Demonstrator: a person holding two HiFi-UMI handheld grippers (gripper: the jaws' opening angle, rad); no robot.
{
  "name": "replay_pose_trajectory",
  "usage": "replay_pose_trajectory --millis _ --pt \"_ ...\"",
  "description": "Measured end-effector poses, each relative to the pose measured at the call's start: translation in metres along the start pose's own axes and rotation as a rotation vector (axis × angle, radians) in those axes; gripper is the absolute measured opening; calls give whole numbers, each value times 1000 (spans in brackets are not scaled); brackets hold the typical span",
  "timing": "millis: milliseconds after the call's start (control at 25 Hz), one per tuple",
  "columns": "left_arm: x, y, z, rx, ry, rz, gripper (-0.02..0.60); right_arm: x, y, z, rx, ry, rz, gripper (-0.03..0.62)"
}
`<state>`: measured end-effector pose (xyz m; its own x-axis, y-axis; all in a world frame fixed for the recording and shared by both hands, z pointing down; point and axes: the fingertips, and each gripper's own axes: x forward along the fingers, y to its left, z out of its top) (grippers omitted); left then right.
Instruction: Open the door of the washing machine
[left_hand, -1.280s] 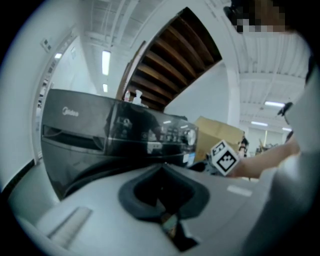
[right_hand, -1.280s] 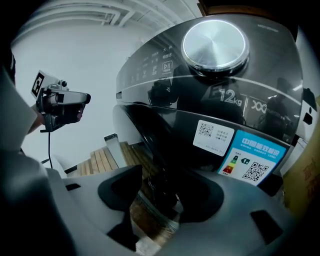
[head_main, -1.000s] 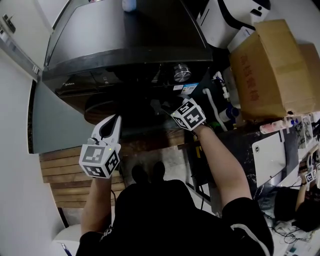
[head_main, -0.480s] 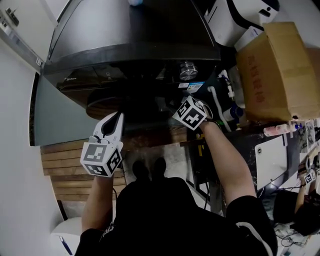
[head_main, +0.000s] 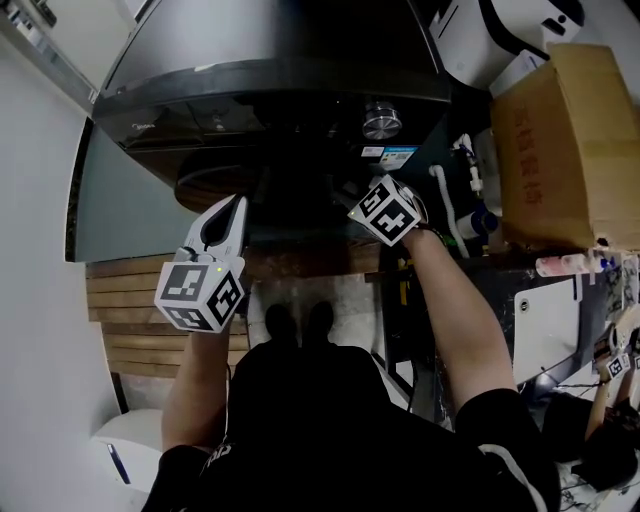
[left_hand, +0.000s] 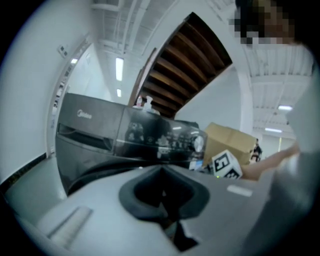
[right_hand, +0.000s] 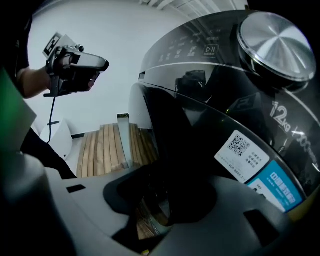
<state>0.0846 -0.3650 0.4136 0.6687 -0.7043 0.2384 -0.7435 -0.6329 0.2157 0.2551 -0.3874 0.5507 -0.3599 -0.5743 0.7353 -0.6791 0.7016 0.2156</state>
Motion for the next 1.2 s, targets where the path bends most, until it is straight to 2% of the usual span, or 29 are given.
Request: replay_pose_trajectory --millis 280,520,680,920,1000,1120,1200 --pt "-1 11 0 -19 -12 80 8 1 0 1 11 -16 -4 137" --pt "-7 14 0 7 14 100 8 2 -1 3 4 -19 29 138" --pt "-8 19 -6 -18 19 124 8 -1 0 4 28 -26 -3 138" --pt "-16 16 -17 -20 36 121 17 -2 -2 4 91 -62 -50 149" --pt "-22 20 -18 -27 33 120 40 -4 1 2 104 -53 -47 153" --pt "-33 25 -19 -44 20 112 91 -17 33 -4 132 -86 16 132" --pt "-42 27 -19 -50 17 99 110 -23 55 -3 180 -124 -8 138"
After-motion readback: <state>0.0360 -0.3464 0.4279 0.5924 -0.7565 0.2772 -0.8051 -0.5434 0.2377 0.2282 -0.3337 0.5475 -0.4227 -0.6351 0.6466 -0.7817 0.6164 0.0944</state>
